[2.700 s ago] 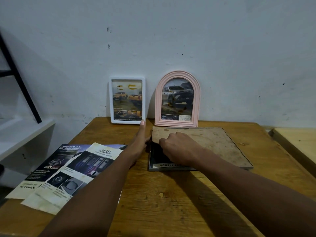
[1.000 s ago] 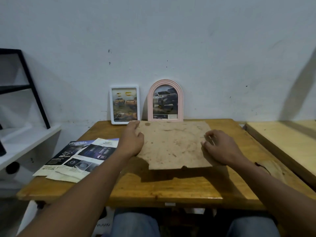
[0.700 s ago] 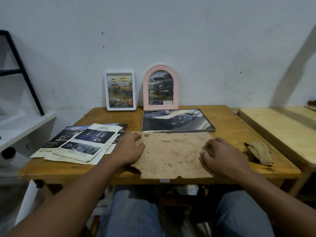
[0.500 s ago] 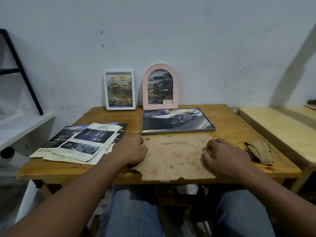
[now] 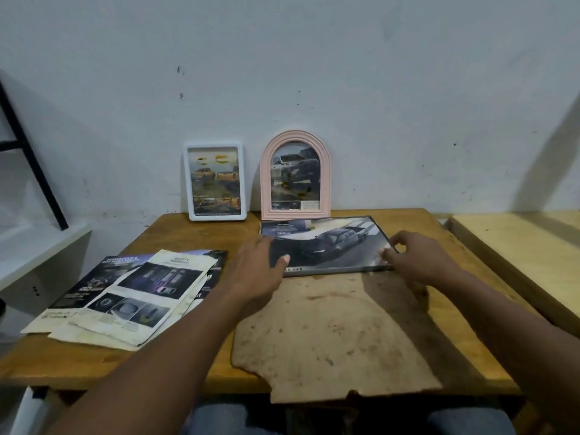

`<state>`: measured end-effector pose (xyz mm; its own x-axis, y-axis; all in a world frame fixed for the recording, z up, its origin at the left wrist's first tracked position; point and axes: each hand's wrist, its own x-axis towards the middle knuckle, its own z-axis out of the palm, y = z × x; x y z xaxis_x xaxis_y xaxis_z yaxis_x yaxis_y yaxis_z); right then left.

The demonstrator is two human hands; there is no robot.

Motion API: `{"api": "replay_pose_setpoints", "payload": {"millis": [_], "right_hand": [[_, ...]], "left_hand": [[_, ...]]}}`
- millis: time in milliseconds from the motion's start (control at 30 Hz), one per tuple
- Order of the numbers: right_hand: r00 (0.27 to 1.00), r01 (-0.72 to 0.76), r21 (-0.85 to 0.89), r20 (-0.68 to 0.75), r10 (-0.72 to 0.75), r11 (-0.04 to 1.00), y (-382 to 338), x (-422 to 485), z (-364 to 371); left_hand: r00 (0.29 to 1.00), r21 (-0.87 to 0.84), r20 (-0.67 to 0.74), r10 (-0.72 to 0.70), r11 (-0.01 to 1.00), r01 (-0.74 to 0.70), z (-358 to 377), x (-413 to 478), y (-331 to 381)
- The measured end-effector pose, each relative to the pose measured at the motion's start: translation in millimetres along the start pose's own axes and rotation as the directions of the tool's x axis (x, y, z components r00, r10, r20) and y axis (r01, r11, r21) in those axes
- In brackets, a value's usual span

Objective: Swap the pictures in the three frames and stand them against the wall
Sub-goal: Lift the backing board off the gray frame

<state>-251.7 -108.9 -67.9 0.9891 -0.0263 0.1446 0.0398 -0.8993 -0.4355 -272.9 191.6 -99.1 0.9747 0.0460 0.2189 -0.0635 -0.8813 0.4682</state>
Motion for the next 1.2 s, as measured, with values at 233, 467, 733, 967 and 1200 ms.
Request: {"api": "replay_pose_setpoints", "payload": {"millis": [233,467,733,967,1200], "right_hand": [[0.995,-0.081,-0.018,0.054,0.082,0.997,-10.2,34.2,44.4],[0.998,-0.059,-0.115,0.001,0.060,0.992,-55.5,31.2,73.9],[0.996,-0.020,0.092,-0.085,0.027,0.996,-78.1,31.0,83.1],[0.922,0.276,0.447,-0.374,-0.103,0.851,-80.9,34.7,58.2],[0.912,0.123,0.170,-0.408,-0.044,0.978,16.8,80.0,-27.7]], "left_hand": [[0.989,0.035,0.145,-0.020,0.999,0.015,12.4,35.6,-19.1],[0.993,0.171,0.064,-0.100,0.981,0.088,-4.2,41.6,-51.8],[0.991,0.279,0.039,-0.127,0.954,0.111,3.4,47.0,-63.0],[0.999,0.251,-0.010,0.033,0.968,-0.029,12.3,49.5,-39.2],[0.939,0.073,0.076,0.334,0.938,-0.340,43.7,70.2,46.8]]}}
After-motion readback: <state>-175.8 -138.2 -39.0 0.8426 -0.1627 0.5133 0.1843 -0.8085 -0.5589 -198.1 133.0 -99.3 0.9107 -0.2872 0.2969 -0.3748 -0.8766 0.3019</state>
